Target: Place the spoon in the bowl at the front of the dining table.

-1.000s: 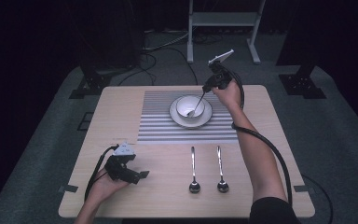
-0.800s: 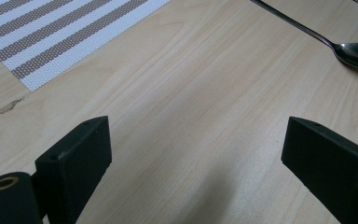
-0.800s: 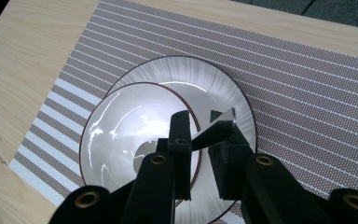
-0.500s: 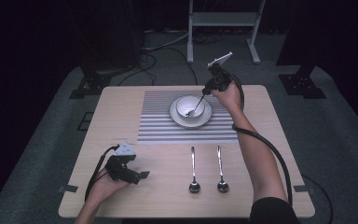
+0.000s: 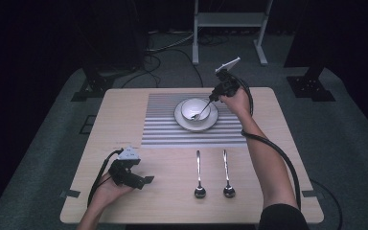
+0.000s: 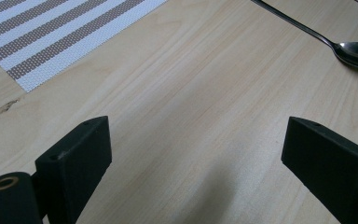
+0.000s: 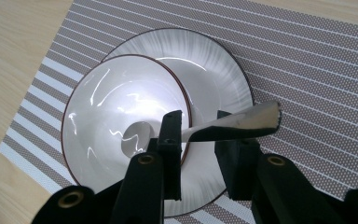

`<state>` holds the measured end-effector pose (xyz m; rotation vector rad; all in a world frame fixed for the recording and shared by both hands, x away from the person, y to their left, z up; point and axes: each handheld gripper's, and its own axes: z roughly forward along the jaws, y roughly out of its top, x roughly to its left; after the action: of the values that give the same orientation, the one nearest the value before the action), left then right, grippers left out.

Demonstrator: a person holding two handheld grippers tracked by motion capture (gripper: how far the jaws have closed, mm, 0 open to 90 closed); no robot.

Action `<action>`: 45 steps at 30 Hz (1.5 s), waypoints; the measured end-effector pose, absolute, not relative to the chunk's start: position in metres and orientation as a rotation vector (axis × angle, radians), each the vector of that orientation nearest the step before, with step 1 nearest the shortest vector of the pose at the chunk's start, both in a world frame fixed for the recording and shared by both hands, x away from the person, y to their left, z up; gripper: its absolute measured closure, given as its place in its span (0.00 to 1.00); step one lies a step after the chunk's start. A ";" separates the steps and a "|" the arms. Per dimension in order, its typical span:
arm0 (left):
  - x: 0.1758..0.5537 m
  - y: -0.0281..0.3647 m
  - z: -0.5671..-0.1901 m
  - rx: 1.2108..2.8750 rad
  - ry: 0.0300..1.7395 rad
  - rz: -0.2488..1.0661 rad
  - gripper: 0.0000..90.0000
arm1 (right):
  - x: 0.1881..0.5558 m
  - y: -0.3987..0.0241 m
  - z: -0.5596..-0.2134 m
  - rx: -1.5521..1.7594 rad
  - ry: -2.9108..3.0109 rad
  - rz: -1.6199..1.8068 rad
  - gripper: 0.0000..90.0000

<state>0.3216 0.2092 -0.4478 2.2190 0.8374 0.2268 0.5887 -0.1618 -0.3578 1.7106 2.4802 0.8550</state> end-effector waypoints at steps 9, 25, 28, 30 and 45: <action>0.321 0.208 -0.448 2.221 0.838 0.226 0.08 | 0.588 -0.165 -0.362 1.725 2.489 0.846 0.77; 0.322 0.208 -0.448 2.228 0.837 0.229 0.08 | 0.584 -0.170 -0.369 1.733 2.505 0.853 0.74; 0.322 0.208 -0.448 2.230 0.837 0.229 0.08 | 0.583 -0.171 -0.371 1.741 2.509 0.844 0.73; 0.322 0.208 -0.448 2.229 0.837 0.228 0.08 | 0.582 -0.172 -0.372 1.738 2.512 0.852 0.72; 0.322 0.211 -0.448 2.215 0.849 0.240 0.08 | 0.564 -0.174 -0.378 1.701 2.564 0.901 0.62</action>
<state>0.3220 0.2112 -0.4479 2.2151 0.8493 0.2402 0.5636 -0.1744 -0.3777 1.7009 2.5644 0.9010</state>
